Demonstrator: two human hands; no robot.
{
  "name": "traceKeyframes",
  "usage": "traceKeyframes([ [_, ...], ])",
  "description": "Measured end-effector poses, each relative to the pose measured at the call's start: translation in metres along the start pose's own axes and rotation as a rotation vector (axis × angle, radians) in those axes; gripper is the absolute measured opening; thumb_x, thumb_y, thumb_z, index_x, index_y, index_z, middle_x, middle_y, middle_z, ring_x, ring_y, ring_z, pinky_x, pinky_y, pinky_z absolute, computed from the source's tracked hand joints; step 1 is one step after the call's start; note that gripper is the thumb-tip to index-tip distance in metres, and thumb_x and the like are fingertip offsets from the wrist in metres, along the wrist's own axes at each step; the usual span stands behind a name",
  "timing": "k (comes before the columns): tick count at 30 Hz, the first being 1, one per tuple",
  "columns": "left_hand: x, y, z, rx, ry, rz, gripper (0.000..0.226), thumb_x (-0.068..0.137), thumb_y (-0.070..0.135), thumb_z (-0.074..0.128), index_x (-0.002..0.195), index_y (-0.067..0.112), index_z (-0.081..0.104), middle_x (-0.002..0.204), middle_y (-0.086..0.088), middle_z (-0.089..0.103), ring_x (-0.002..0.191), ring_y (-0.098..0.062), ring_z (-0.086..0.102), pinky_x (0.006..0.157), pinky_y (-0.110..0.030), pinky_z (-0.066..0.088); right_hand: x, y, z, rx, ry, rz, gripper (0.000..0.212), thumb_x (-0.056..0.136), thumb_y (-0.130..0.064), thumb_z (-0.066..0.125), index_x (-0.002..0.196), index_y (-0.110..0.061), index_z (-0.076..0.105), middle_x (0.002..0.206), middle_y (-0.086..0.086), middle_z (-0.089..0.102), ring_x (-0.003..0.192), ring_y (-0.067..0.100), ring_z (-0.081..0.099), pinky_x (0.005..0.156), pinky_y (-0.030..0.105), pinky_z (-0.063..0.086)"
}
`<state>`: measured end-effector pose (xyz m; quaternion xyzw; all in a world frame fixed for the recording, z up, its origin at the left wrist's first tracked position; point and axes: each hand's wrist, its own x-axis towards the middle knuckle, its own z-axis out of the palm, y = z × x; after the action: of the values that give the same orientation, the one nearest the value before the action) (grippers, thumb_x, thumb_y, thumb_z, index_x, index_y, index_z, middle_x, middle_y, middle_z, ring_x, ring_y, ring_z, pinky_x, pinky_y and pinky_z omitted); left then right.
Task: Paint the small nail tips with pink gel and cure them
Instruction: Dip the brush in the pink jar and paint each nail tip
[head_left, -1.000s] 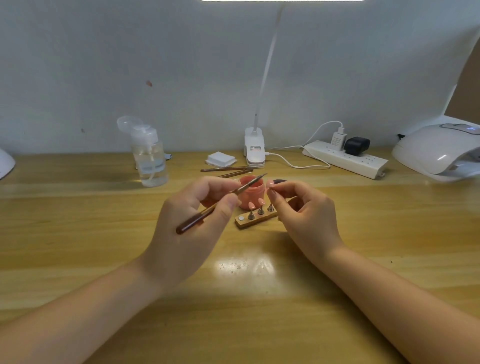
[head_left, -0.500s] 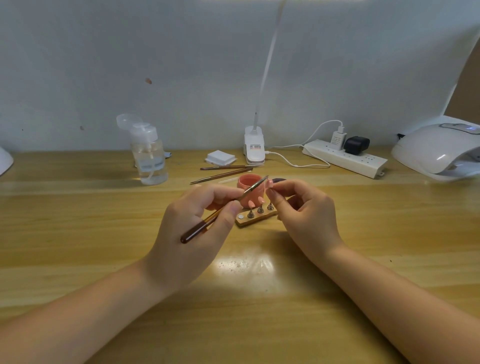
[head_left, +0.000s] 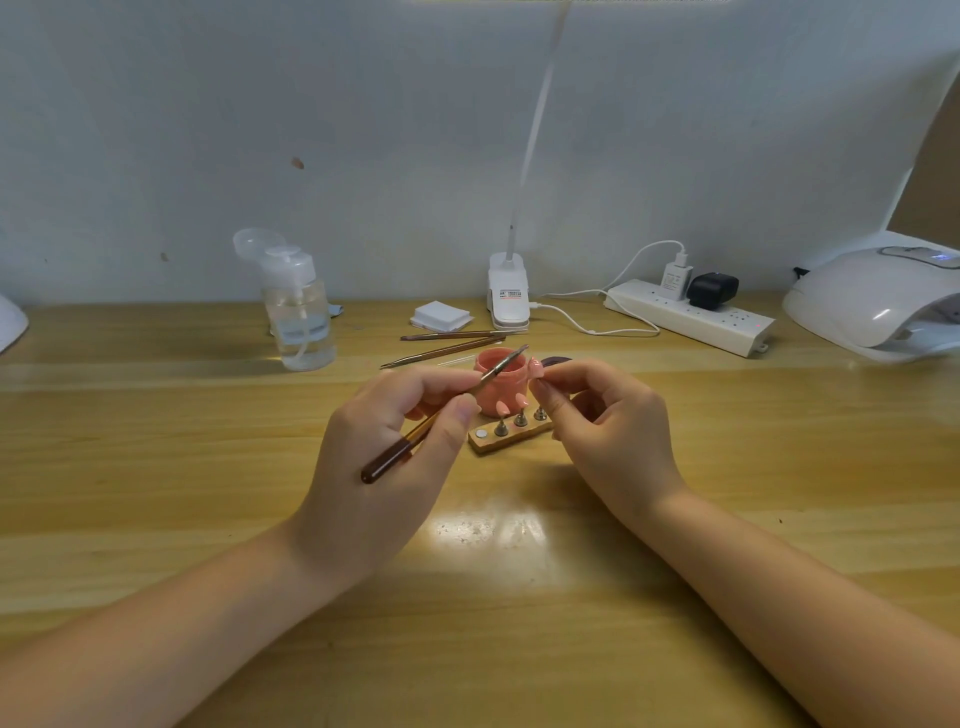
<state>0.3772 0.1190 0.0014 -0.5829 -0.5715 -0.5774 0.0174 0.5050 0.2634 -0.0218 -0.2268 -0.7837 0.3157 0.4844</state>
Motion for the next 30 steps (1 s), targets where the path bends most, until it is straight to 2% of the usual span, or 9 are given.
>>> traceKeyframes([
  [6,-0.0017,0.0010,-0.0003,-0.031,-0.014,-0.005,0.018,0.088,0.036,0.052,0.101,0.031,0.063,0.091,0.017,0.069,0.090,-0.011,0.064,0.078,-0.021,0.048,-0.0003,0.0009,-0.0003,-0.015,-0.002,-0.017,0.013,0.085,-0.013,0.070,0.093,-0.023,0.069,0.081,-0.006,0.069,0.061,0.014,0.060,0.060,0.039,0.053],
  [13,-0.0039,-0.0004,-0.0015,-0.026,-0.053,0.000,0.021,0.085,0.032,0.048,0.092,0.021,0.064,0.077,0.009,0.065,0.081,-0.012,0.062,0.072,-0.020,0.047,0.0005,0.0016,-0.0008,-0.035,-0.003,-0.029,0.016,0.085,-0.012,0.070,0.094,-0.025,0.068,0.080,-0.011,0.067,0.060,0.010,0.058,0.056,0.024,0.049],
  [18,-0.0020,0.0026,-0.0009,-0.044,-0.010,-0.001,0.013,0.090,0.030,0.052,0.098,0.026,0.062,0.088,0.015,0.068,0.085,-0.007,0.063,0.074,-0.012,0.045,0.0001,0.0010,0.0000,-0.010,-0.002,0.000,0.012,0.085,-0.013,0.070,0.094,-0.021,0.070,0.079,-0.007,0.069,0.062,0.014,0.060,0.060,0.039,0.054],
  [21,-0.0011,0.0018,0.0016,-0.063,-0.017,-0.036,0.012,0.093,0.023,0.056,0.102,0.025,0.063,0.092,0.018,0.069,0.089,-0.005,0.065,0.075,-0.011,0.045,-0.0004,0.0005,0.0002,0.015,-0.013,0.018,0.010,0.085,-0.013,0.070,0.094,-0.016,0.072,0.080,0.000,0.070,0.066,0.023,0.063,0.062,0.047,0.054],
  [25,-0.0029,0.0009,0.0020,-0.048,-0.051,-0.055,0.020,0.087,0.035,0.054,0.098,0.023,0.066,0.085,0.011,0.068,0.086,-0.011,0.063,0.074,-0.018,0.047,-0.0012,-0.0015,0.0001,0.028,-0.024,0.027,0.010,0.086,-0.012,0.070,0.095,-0.014,0.072,0.080,0.003,0.071,0.068,0.026,0.064,0.062,0.050,0.054],
  [30,-0.0047,0.0016,-0.0015,-0.116,-0.016,-0.040,0.020,0.085,0.032,0.048,0.091,0.021,0.064,0.080,0.005,0.067,0.079,-0.012,0.063,0.071,-0.016,0.046,-0.0009,-0.0018,-0.0004,0.030,-0.037,0.049,0.012,0.086,-0.013,0.069,0.098,-0.013,0.072,0.081,0.003,0.071,0.070,0.027,0.064,0.064,0.050,0.054],
])
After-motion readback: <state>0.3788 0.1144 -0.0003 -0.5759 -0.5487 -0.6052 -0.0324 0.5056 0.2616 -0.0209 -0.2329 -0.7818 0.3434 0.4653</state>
